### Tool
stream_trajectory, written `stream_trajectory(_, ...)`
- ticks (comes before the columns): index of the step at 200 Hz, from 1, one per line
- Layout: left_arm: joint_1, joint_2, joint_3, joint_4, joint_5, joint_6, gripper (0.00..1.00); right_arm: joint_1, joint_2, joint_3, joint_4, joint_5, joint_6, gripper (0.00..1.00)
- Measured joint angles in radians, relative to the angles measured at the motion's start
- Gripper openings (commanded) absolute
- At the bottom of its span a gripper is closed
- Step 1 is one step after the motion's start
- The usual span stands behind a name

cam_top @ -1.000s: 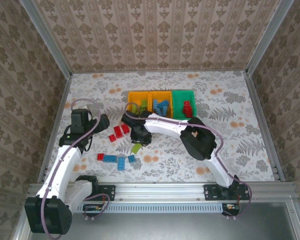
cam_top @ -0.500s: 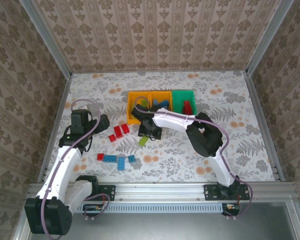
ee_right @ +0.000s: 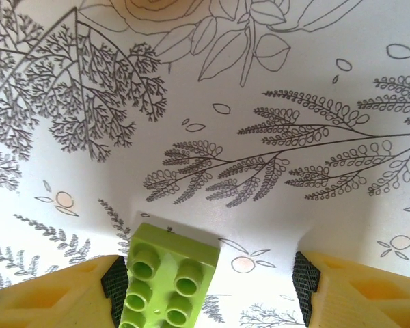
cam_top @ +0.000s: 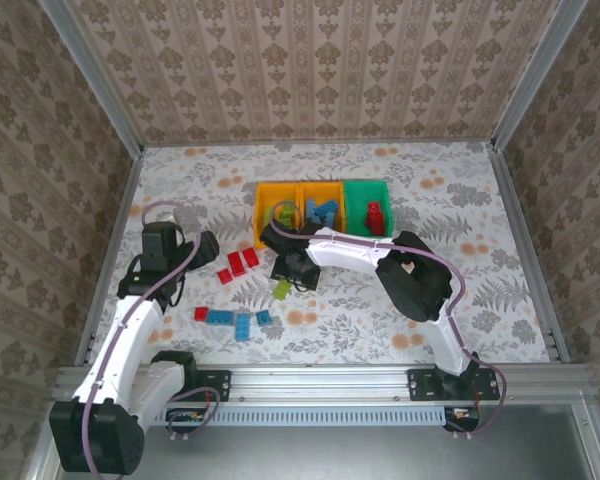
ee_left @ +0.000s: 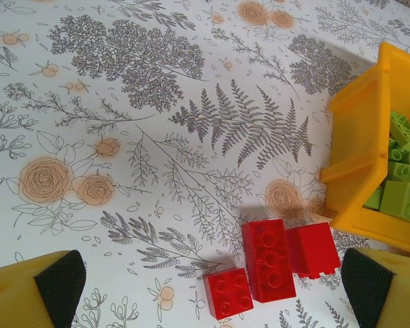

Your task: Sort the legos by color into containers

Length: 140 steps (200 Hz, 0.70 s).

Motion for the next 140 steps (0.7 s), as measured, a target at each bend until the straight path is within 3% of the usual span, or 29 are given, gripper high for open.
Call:
stream_trajectory(89, 0.000, -0.001, -0.017, 0.000, 0.000, 0.000, 1.00, 0.042, -0.005, 0.000, 0.020, -0.009, 0.095, 0.65)
stream_trajectory(140, 0.000, -0.001, -0.024, 0.000, -0.001, 0.000, 1.00, 0.047, 0.059, 0.072, -0.062, -0.008, 0.076, 0.45)
